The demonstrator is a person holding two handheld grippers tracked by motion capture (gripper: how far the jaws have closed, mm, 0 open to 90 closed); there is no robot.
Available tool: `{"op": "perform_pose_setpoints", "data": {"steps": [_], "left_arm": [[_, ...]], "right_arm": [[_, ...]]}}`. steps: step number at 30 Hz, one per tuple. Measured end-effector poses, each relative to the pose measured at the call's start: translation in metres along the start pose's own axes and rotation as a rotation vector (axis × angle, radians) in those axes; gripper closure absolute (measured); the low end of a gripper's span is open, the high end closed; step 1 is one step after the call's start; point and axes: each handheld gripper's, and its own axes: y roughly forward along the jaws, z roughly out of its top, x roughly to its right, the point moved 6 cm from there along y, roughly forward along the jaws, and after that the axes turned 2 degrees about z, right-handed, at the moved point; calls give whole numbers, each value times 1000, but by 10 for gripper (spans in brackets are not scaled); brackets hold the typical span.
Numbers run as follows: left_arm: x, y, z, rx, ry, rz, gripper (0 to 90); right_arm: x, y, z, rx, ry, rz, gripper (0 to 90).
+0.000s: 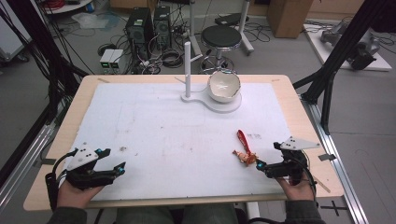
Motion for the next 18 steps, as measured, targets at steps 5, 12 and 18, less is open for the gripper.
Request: {"op": "perform_pose_setpoints", "data": {"steps": [5,12,18], "left_arm": [[1,1,-1,-6,3,-8,270],[2,2,-4,-13,5,-14,270],[2,1,-4,-10,5,-18,270]], "right_arm": [[2,-1,-1,9,11,-7,8],[1,1,0,5,6,-2,8],[2,0,0,17,12,-3,8]]}}
